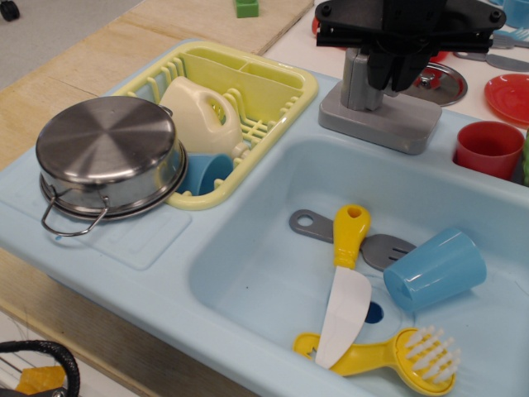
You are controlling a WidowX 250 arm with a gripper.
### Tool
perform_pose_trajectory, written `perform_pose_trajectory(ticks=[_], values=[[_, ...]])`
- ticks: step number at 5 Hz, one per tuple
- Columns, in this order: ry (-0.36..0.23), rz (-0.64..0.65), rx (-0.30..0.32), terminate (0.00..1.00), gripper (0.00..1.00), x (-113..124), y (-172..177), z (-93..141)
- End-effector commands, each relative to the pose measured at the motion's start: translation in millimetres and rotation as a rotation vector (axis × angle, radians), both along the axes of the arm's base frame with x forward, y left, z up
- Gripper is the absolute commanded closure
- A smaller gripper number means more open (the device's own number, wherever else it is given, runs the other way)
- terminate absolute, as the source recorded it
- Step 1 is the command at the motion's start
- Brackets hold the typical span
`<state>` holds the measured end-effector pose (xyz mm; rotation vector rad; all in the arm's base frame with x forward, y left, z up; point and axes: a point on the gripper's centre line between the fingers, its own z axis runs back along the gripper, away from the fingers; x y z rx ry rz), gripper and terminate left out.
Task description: Turn lever vertical to front
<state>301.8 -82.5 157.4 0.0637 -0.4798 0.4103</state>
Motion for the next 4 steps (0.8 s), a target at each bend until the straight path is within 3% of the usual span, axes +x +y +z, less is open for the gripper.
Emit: perform_pose_trajectory(ticks=[1,3,4], values=[[0.061,0.057,-0.034,0.00,1.00,-17.5,6.6,-19.5],[0.043,0.081,-0.043,0.00,1.00,-23.8,5.8,-20.9],[0.043,0.081,-0.043,0.00,0.00,-23.8,5.8,-20.9]])
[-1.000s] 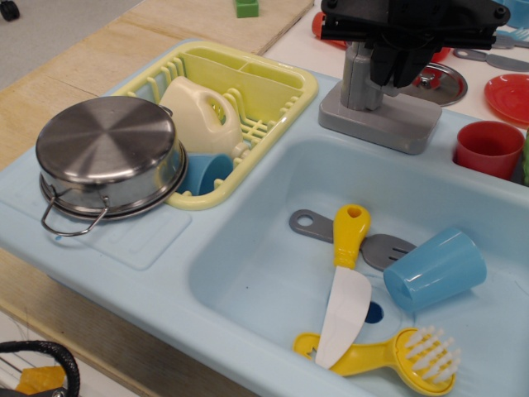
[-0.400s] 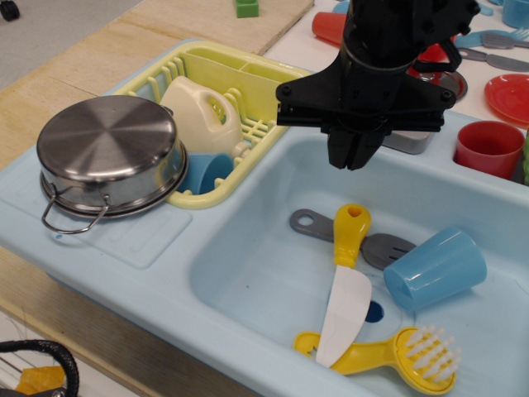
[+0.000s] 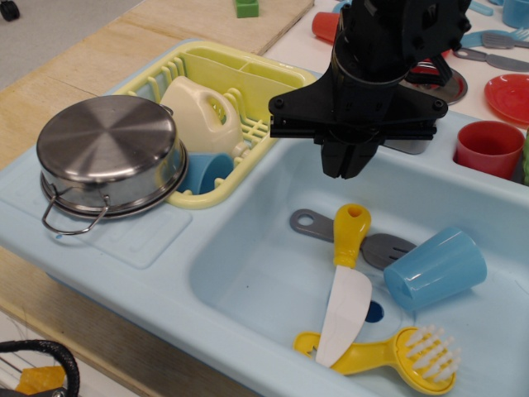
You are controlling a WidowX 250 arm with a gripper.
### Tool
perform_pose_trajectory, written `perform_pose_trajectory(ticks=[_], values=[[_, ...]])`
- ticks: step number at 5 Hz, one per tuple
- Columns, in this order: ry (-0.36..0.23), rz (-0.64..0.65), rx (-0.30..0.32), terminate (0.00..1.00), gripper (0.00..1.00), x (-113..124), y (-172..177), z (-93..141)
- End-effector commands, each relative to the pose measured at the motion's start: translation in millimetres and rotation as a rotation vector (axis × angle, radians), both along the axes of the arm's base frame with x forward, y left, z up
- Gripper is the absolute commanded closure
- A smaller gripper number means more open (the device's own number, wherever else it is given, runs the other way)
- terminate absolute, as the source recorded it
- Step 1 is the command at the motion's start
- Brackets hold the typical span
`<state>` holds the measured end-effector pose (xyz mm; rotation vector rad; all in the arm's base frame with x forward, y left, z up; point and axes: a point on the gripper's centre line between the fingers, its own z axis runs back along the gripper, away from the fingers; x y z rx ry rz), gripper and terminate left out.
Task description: Turn lever vertical to front
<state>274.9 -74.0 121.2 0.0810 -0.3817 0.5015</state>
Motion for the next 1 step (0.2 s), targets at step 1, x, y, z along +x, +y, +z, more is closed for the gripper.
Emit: perform_pose_trajectory(ticks=[1], values=[[-0.050,-0.010,-0.017,1.00,0.00,3.1,-2.7,15.3]])
